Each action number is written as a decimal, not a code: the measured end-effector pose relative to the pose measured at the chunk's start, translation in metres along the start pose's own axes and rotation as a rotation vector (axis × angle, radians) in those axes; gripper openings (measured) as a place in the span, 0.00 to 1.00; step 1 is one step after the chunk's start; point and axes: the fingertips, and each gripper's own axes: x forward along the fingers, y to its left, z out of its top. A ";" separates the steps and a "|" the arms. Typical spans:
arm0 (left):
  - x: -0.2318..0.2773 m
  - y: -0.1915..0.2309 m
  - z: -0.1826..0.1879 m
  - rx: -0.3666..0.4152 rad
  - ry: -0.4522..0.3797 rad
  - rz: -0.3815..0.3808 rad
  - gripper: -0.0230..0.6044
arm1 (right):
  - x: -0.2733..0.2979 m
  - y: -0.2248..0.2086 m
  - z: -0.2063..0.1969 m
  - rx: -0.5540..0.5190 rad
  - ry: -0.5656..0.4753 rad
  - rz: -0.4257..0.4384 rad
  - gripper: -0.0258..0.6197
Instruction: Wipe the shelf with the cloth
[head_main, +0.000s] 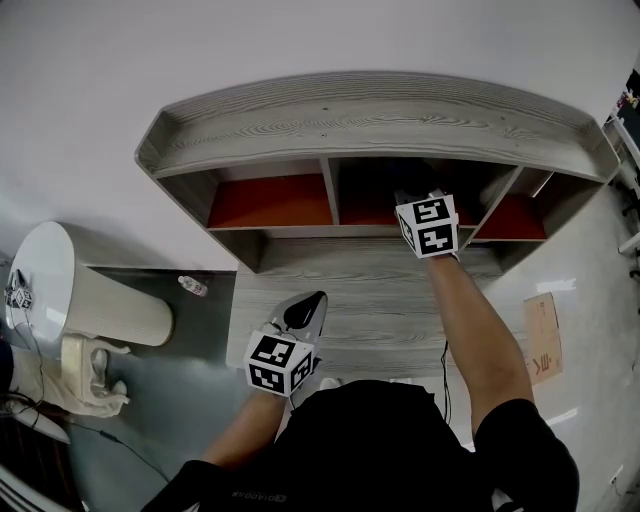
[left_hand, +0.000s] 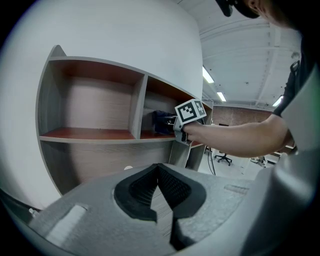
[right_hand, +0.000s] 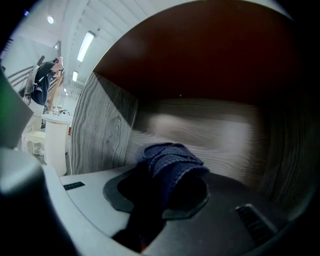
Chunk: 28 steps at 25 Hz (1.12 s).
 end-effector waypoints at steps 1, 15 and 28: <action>0.002 -0.001 0.001 0.001 0.000 -0.004 0.05 | -0.002 -0.004 -0.002 -0.002 0.003 -0.008 0.19; 0.020 -0.016 0.006 0.019 0.000 -0.058 0.05 | -0.029 -0.058 -0.023 0.012 0.042 -0.130 0.19; 0.021 -0.019 0.005 0.016 0.000 -0.062 0.05 | -0.043 -0.081 -0.030 0.035 0.052 -0.183 0.19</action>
